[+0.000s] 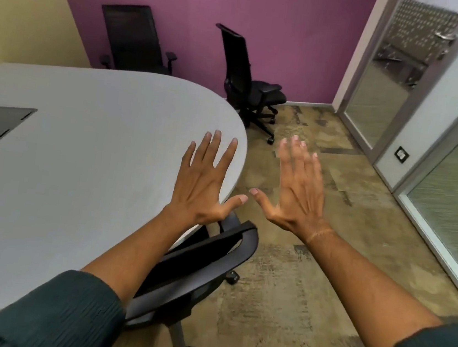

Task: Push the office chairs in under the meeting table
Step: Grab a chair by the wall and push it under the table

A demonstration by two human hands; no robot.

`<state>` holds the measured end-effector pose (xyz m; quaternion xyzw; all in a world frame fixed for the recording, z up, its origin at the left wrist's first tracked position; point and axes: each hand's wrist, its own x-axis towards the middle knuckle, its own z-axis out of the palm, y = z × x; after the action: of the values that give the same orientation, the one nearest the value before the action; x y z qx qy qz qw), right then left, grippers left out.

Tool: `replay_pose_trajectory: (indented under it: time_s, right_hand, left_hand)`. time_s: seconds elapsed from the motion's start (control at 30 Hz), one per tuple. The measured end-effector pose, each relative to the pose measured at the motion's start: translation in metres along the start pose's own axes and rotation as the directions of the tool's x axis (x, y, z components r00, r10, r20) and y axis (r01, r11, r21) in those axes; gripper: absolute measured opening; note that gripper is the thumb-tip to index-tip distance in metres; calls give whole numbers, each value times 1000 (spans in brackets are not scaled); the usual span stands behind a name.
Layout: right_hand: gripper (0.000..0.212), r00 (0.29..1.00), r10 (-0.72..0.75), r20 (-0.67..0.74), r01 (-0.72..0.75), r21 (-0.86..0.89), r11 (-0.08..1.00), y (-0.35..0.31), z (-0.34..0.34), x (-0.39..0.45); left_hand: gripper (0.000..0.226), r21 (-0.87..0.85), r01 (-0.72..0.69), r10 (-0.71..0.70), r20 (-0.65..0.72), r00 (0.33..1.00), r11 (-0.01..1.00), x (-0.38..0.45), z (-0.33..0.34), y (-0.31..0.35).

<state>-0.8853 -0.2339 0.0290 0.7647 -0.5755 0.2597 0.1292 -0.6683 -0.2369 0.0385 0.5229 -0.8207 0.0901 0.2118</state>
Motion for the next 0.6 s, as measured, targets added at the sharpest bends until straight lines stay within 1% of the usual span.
replay_pose_trajectory:
  time_s: [0.27, 0.37, 0.6]
  right_hand:
    - [104, 997, 52, -61, -53, -24, 998, 123, 2, 55]
    - [104, 997, 58, -60, -60, -26, 998, 167, 2, 79]
    - [103, 993, 75, -90, -79, -38, 996, 245, 7, 135]
  left_hand:
    - [98, -35, -33, 31, -55, 998, 999, 117, 50, 55]
    - [98, -21, -35, 33, -76, 997, 999, 160, 65, 70]
    - [98, -19, -26, 24, -102, 994, 999, 255, 98, 89]
